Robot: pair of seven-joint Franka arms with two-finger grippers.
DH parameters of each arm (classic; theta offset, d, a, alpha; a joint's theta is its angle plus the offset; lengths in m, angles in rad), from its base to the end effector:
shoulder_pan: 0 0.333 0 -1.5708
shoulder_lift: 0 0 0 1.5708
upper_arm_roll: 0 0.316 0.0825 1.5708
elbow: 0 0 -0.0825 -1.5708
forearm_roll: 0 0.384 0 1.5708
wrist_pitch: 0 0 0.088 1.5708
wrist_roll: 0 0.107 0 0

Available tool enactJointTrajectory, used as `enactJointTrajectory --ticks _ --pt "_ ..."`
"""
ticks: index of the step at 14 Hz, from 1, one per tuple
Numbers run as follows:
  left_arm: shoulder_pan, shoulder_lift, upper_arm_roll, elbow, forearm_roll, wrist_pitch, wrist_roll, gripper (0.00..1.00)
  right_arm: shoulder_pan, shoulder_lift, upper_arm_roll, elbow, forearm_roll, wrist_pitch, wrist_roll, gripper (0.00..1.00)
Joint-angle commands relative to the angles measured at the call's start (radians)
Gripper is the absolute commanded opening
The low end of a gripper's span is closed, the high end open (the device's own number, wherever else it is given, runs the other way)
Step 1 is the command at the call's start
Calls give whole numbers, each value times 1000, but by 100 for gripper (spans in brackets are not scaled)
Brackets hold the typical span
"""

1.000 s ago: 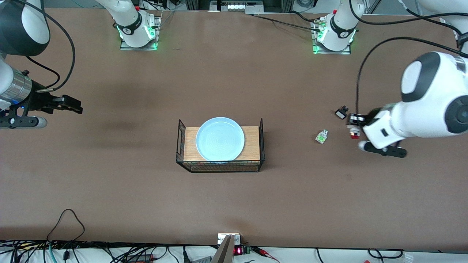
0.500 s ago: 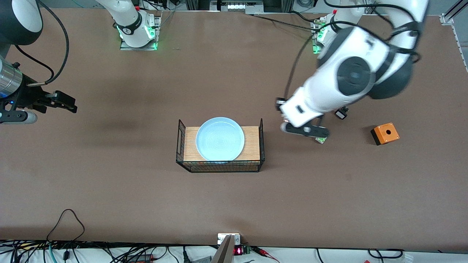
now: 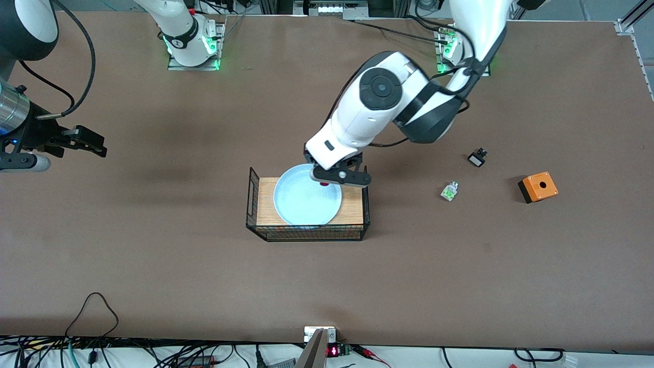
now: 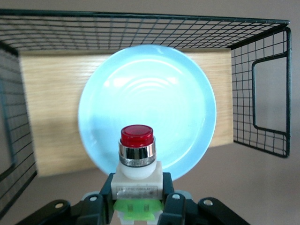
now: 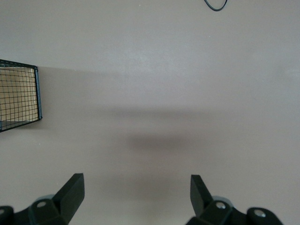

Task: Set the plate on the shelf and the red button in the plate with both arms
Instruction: 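Carry the red button with the left gripper over the plate, then lower the red button onto the plate and open the left gripper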

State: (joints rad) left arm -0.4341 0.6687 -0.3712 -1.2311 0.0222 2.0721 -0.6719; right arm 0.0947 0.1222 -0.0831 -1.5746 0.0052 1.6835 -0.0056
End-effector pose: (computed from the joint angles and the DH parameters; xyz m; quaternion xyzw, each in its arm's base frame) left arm 0.5747 -0.4874 0.4167 0.9892 -0.0216 0.0125 0.1445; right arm 0.5981 0.0101 0.5622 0.9999 0.0086 -0.0064 0.0025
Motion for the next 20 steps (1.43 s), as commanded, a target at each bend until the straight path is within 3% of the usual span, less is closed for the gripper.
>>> enactJointTrajectory --ticks 1,6,7,8,14,20 --pt "-55 74 17 47 70 69 -14 17 -3 -12 2 -2 -8 -7 1 100" --pt "-83 114 58 47 139 83 -17 20 -3 -10 2 -2 -8 -5 1 100" --pt "-83 114 58 47 139 83 -17 36 -4 -10 2 -2 -8 -5 2 100" --pt "-83 111 60 45 140 82 -12 99 -4 -10 2 -2 -8 -5 1 100" --pt "-74 69 58 38 140 62 -21 100 -6 -10 2 -2 -8 -5 1 100" --pt "24 -133 57 42 139 -378 -26 100 -6 -10 2 -2 -8 -2 2 100"
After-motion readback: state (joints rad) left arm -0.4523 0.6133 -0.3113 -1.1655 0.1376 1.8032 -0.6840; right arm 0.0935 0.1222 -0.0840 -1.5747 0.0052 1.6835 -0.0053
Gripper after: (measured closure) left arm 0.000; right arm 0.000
